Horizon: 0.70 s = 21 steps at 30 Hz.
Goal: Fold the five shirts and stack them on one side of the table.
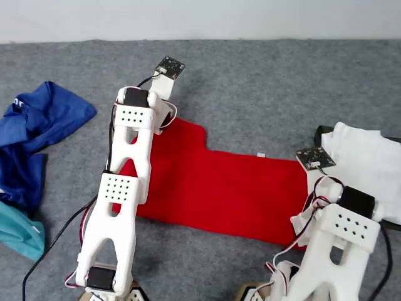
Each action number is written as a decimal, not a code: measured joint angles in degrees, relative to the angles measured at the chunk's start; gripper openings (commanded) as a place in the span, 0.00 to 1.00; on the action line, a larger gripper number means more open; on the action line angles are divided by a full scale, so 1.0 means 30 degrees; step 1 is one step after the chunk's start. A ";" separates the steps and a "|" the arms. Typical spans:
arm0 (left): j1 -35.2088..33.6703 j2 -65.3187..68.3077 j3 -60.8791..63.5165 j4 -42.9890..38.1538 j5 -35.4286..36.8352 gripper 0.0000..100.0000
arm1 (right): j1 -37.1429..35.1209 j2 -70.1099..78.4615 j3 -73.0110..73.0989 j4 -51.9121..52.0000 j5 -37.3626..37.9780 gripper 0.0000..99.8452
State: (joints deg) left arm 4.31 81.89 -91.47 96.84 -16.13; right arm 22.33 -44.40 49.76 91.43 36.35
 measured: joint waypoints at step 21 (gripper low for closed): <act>0.0205 -0.0498 -0.0059 0.0791 0.0000 0.01 | 0.0000 0.0000 0.0000 0.0000 0.0000 0.22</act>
State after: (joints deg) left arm 4.92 80.40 -91.65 99.21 -16.13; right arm 22.33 -44.40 49.76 91.43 36.35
